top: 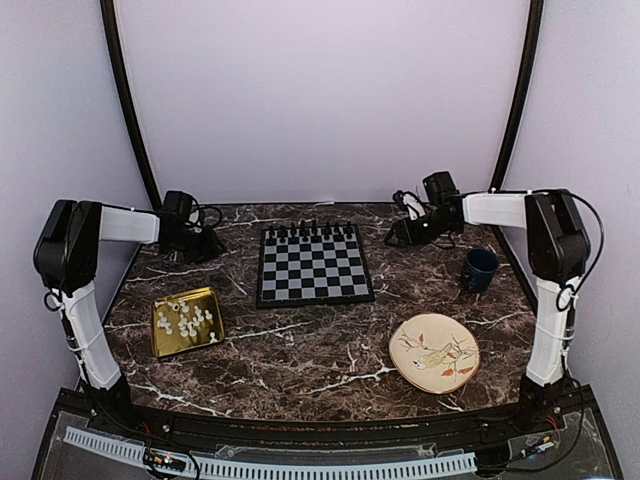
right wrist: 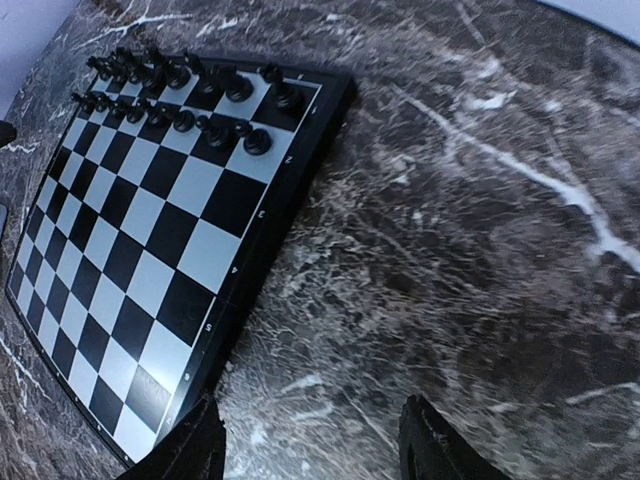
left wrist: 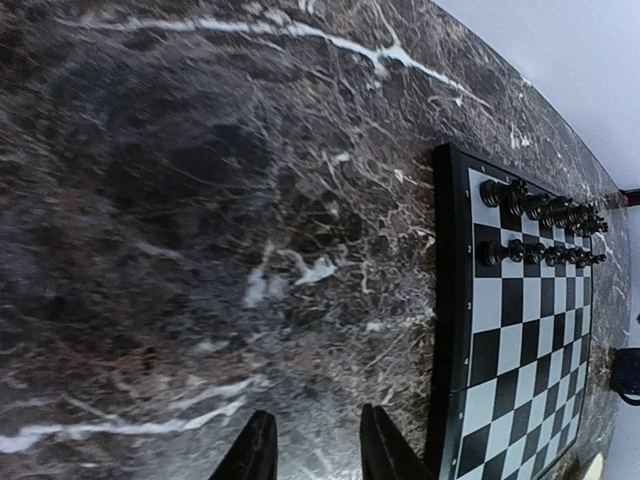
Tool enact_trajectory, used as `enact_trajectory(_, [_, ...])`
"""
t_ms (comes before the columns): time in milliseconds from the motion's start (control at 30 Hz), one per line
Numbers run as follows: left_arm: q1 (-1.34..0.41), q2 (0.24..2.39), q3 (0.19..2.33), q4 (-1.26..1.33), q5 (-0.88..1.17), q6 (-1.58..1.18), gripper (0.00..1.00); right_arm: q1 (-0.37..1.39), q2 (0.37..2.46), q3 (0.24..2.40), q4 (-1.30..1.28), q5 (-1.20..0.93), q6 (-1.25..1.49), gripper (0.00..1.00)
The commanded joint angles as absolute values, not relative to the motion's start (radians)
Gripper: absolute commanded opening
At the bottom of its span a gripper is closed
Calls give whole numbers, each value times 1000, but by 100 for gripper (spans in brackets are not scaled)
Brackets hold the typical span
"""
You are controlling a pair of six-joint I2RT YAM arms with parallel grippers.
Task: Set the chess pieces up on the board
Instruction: Move the chessboard to the center of the board.
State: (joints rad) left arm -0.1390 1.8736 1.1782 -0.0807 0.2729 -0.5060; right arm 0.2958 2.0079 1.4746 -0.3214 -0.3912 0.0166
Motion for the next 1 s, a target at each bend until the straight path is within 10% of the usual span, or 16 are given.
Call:
enact_trajectory(0, [-191, 1947, 1265, -93, 413, -583, 29, 335, 2114, 1574, -383, -471, 55, 59])
enact_trajectory(467, [-309, 2110, 1354, -63, 497, -669, 31, 398, 2295, 1664, -441, -544, 117, 53])
enact_trajectory(967, [-366, 2125, 1359, -134, 547, -644, 18, 432, 2264, 1586, -465, -593, 69, 23])
